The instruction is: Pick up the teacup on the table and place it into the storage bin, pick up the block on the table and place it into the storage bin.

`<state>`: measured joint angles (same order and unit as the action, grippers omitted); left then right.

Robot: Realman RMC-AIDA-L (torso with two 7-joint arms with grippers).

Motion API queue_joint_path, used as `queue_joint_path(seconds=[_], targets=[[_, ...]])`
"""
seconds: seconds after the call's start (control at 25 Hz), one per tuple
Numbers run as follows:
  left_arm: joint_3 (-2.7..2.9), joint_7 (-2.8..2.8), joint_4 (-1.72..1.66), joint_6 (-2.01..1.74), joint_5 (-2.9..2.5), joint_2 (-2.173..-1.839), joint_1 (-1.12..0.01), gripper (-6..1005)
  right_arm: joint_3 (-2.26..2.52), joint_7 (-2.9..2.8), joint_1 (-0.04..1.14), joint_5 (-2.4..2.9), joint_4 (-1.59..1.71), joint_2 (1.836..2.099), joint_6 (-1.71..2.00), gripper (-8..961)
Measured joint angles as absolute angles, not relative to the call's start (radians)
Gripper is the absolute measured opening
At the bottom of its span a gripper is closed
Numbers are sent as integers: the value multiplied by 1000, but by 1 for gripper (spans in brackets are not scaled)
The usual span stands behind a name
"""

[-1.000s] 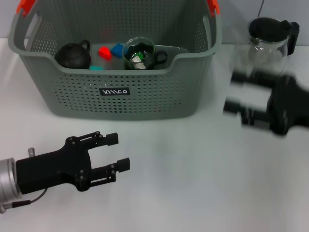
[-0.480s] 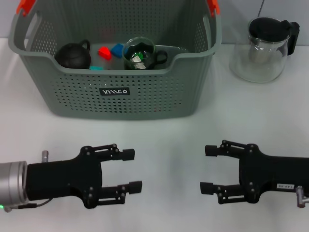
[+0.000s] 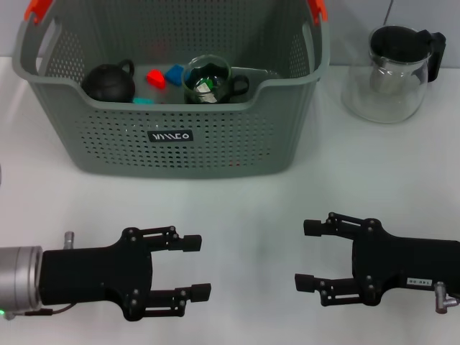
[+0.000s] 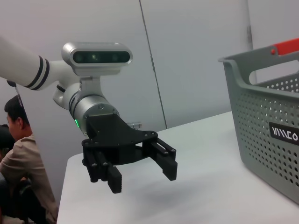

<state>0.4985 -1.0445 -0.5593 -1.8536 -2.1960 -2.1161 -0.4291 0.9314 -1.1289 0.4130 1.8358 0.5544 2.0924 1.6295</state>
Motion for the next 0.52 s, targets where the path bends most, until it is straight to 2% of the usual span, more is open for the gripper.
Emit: queue_joint_path(seconds=[0.52], targets=[[495, -1031, -558, -1850, -2196, -2120, -430, 723, 919, -1120, 416, 1834, 555, 2094, 1636, 944]])
